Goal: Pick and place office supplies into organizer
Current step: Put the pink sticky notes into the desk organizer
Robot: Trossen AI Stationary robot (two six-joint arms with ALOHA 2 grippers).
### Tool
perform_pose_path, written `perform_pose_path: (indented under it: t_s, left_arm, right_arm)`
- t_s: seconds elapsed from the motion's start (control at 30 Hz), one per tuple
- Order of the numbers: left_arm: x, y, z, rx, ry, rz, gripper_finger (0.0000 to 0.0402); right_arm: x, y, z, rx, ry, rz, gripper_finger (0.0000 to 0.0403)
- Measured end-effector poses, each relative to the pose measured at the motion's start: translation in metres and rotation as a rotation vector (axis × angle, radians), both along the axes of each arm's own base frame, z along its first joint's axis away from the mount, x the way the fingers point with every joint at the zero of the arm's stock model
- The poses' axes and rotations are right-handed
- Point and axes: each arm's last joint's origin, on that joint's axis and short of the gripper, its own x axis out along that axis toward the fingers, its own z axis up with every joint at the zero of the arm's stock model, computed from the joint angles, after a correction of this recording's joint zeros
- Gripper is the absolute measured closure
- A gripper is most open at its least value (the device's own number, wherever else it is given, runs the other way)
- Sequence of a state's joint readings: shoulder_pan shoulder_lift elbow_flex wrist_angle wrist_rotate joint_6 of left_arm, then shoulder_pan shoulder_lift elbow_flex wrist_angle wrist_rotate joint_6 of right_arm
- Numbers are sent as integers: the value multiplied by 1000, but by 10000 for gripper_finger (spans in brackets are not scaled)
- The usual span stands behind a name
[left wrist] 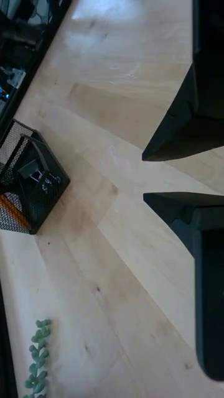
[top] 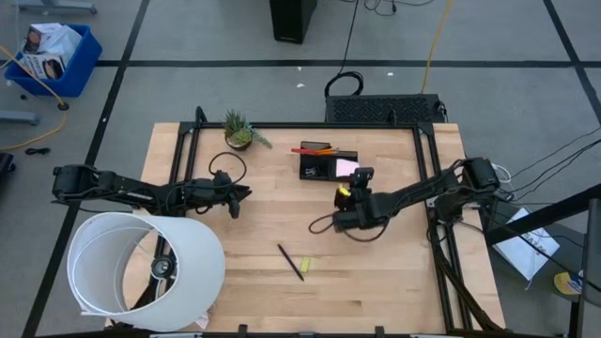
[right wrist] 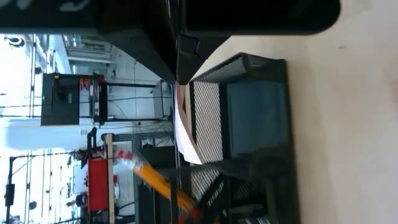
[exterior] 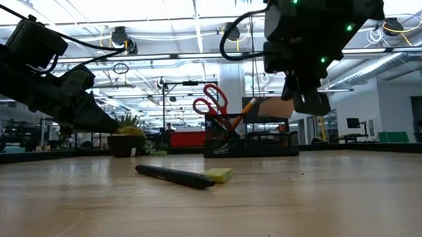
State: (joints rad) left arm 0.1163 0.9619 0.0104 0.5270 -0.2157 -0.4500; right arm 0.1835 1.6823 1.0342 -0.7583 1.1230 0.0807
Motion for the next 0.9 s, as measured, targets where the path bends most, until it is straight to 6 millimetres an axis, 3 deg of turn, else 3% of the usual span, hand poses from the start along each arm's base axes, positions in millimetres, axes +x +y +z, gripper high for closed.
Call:
perform_pose_path:
  t_s: [0.33,0.9]
  left_arm:
    - [0,0,0,0,0,0,309]
    - [0,0,0,0,-1,0,309]
  right_arm:
    - [3,-24,-20,16,6,88,403]
    - [6,-59,-21,132,3,59,403]
